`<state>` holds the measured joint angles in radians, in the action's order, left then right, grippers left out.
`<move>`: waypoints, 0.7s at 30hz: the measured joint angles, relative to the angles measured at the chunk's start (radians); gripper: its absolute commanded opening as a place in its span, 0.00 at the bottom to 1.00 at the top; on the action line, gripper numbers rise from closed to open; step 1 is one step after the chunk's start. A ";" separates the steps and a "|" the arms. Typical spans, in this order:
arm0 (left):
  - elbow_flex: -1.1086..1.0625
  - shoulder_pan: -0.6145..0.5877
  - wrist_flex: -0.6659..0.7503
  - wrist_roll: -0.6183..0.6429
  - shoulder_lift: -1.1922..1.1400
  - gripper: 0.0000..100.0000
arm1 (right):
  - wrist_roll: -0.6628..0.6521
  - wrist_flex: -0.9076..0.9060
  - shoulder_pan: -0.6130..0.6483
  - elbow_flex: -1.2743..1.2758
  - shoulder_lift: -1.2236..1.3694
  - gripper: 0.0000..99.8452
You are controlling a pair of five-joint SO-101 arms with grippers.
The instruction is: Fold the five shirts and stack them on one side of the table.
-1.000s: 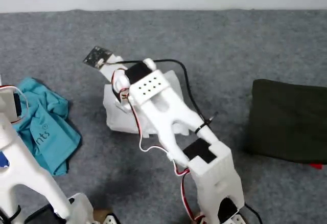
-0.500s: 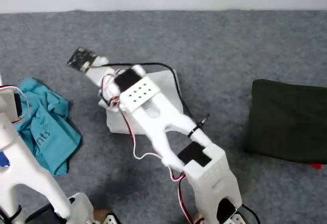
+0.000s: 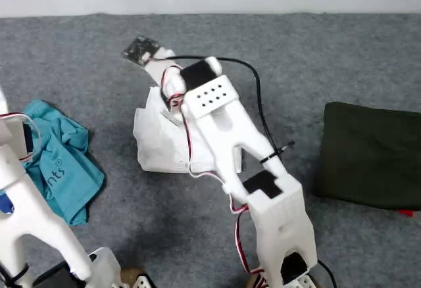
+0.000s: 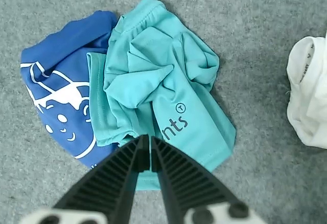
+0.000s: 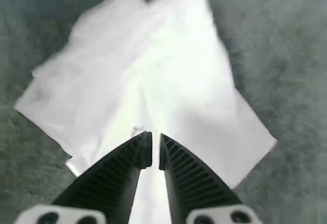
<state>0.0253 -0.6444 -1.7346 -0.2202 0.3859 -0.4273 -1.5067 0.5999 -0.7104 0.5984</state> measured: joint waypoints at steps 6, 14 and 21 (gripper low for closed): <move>0.000 0.000 0.000 0.011 0.000 0.02 | -0.049 0.057 0.051 0.000 0.146 0.01; 0.000 -0.002 0.000 0.046 0.000 0.02 | -0.052 0.063 0.252 0.000 0.183 0.01; 0.000 -0.002 0.000 0.046 0.000 0.02 | -0.051 -0.002 0.267 0.000 0.161 0.01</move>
<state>0.0253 -0.6460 -1.7346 -0.1741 0.3859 -0.4780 -1.5083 0.8669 -0.7104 0.7595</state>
